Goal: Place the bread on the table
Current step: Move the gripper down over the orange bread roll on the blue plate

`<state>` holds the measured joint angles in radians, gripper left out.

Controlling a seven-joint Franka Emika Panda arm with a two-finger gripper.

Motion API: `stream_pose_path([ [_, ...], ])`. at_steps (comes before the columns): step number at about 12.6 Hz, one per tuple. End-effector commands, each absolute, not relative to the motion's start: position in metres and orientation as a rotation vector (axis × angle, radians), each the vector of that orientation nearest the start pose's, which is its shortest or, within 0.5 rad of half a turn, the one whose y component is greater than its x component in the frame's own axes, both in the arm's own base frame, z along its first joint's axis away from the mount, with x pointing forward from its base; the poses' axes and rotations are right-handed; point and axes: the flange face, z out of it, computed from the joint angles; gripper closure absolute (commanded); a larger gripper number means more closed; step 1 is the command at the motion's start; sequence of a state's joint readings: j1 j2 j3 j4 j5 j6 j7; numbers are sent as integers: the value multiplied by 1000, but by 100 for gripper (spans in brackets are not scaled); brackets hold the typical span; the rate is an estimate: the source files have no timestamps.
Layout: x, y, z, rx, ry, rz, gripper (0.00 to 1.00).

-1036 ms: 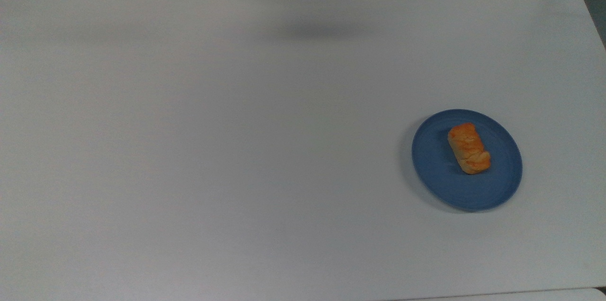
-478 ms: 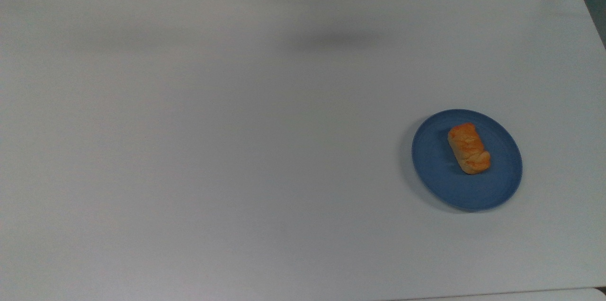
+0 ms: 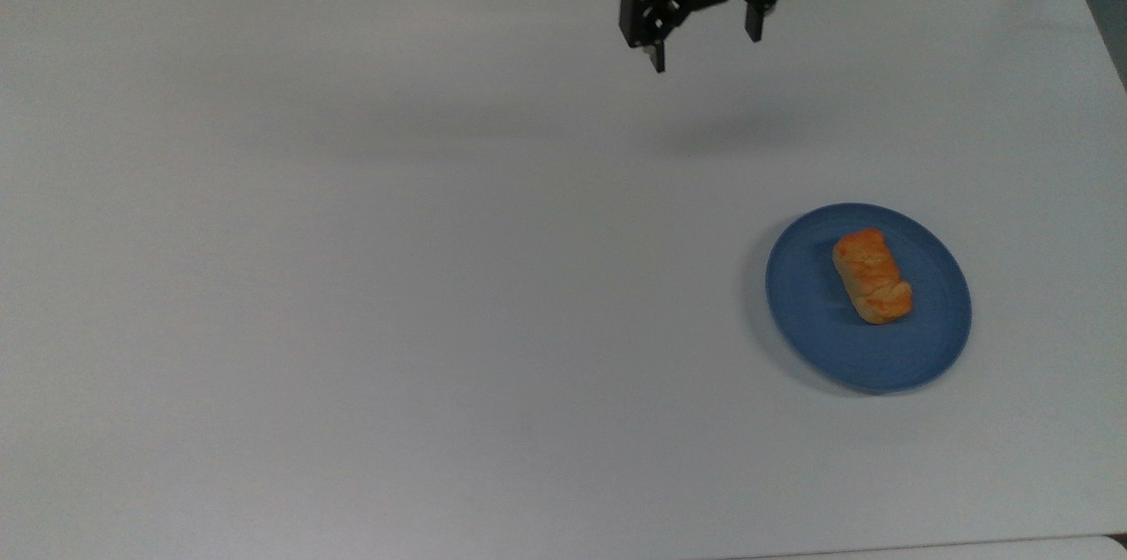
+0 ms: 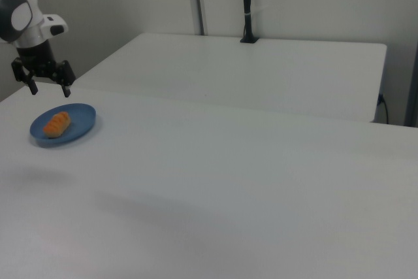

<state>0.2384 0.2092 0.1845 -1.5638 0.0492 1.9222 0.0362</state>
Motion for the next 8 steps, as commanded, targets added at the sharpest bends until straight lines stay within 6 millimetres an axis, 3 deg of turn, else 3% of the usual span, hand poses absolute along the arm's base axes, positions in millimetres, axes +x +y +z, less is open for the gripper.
stream_pose_path([
  [1, 612, 323, 511, -2961, -458, -383, 0],
  [4, 615, 378, 476, -2885, -417, -558, 0],
  [6, 621, 404, 460, -2846, -392, -670, 0],
  [8, 625, 425, 423, -2807, -457, -754, 0],
])
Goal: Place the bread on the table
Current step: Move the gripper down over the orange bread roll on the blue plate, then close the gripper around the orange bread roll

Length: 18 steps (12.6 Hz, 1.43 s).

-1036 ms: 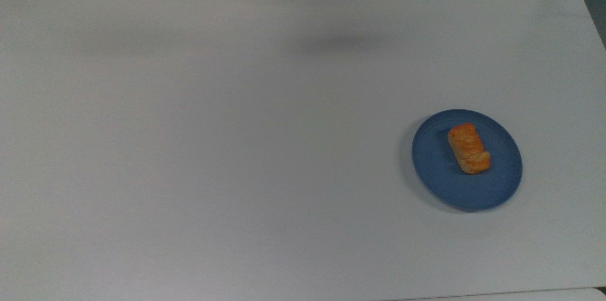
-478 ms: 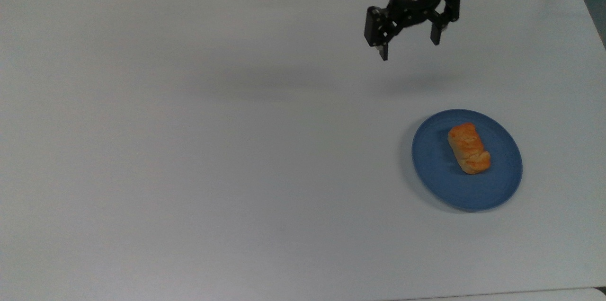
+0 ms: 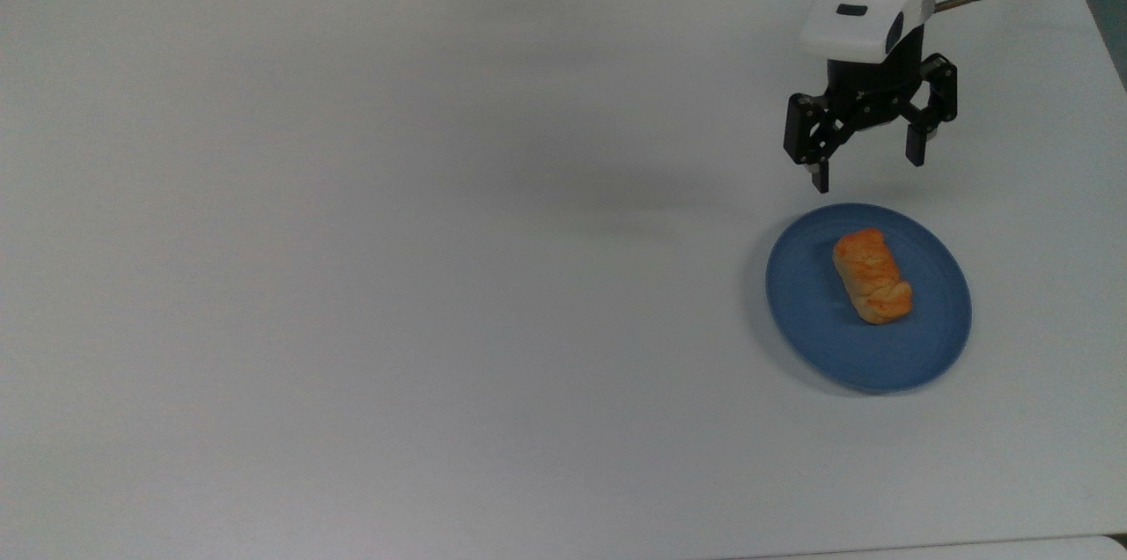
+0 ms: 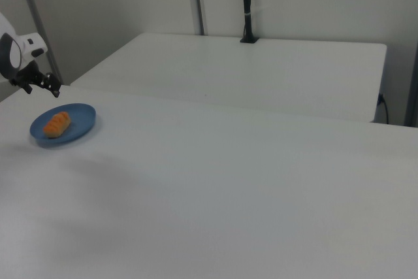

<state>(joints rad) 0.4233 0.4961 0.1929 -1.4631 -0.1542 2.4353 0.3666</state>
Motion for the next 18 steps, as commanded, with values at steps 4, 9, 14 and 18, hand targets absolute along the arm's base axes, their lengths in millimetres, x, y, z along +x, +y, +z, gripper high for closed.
stream_pose_path([
  [4, 626, 446, 363, -2777, -583, -854, 0],
  [9, 625, 447, 326, -2806, -614, -811, 0],
  [14, 621, 449, 310, -2839, -730, -847, 6],
  [18, 620, 449, 306, -2847, -752, -847, 51],
])
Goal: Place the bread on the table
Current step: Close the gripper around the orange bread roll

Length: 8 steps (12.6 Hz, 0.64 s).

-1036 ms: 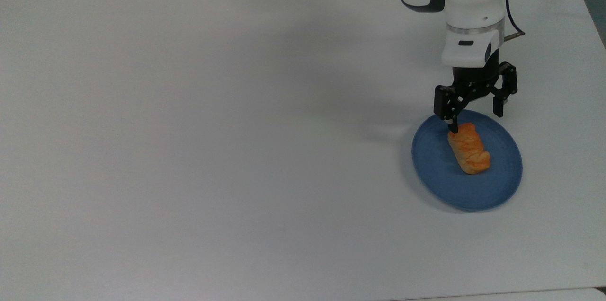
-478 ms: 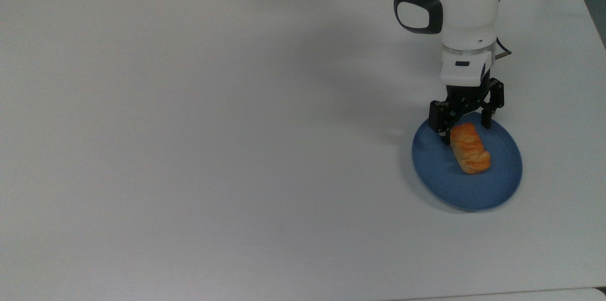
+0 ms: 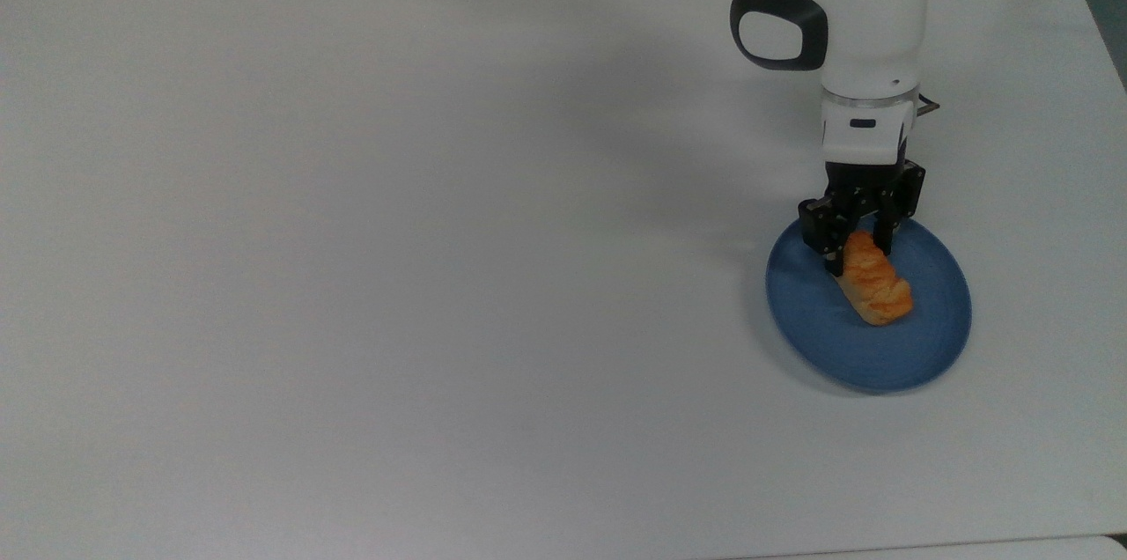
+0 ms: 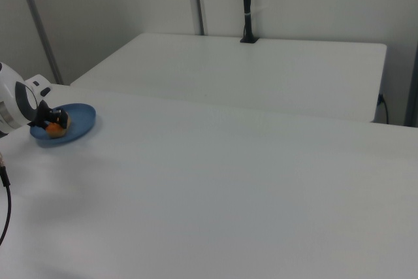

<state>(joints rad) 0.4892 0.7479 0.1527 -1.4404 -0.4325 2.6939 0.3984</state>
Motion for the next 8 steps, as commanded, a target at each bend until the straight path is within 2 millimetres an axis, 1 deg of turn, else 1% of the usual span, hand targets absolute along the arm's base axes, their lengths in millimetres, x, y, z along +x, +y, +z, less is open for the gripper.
stream_pose_path([
  [1, 620, 449, 307, -2848, -749, -847, 56],
  [2, 620, 449, 307, -2849, -745, -844, 61],
  [4, 620, 449, 312, -2845, -736, -845, 62],
  [5, 622, 447, 320, -2843, -702, -858, 62],
  [8, 629, 437, 353, -2826, -620, -907, 64],
])
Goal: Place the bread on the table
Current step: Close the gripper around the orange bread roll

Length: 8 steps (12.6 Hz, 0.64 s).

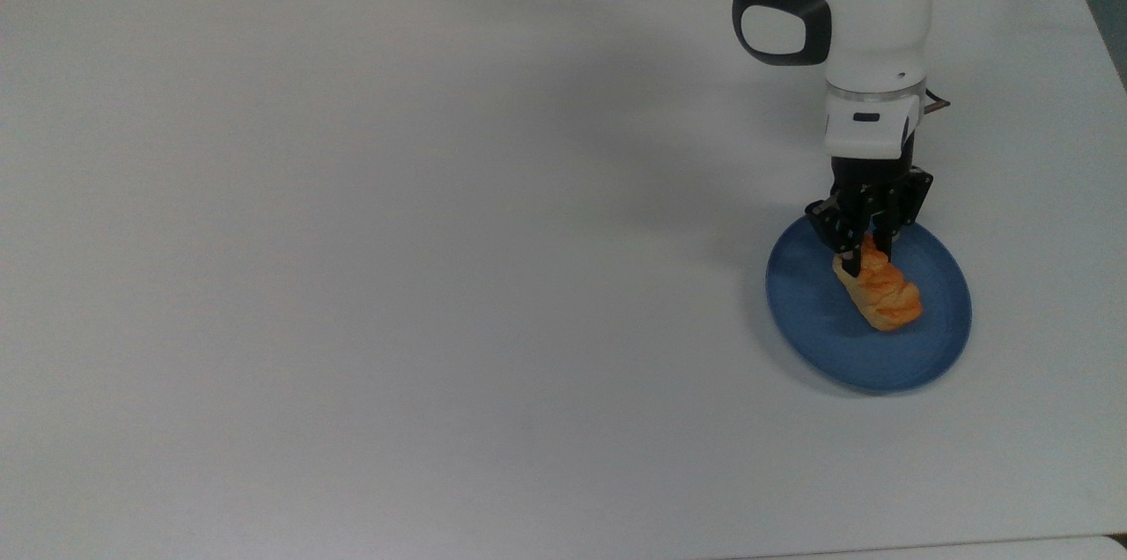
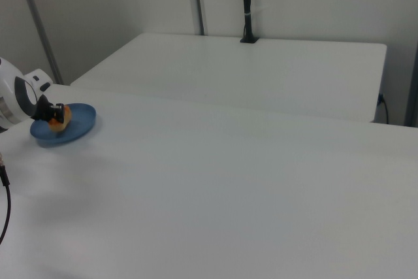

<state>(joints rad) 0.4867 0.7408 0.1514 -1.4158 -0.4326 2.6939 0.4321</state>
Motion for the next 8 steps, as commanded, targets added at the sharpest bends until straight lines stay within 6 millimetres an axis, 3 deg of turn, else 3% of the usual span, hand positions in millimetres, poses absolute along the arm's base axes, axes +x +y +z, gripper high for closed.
stream_pose_path([
  [1, 628, 438, 356, -2825, -607, -907, 64],
  [3, 629, 433, 370, -2818, -581, -926, 65],
  [4, 629, 426, 387, -2812, -552, -948, 65],
  [8, 637, 370, 468, -2833, -359, -995, 65],
])
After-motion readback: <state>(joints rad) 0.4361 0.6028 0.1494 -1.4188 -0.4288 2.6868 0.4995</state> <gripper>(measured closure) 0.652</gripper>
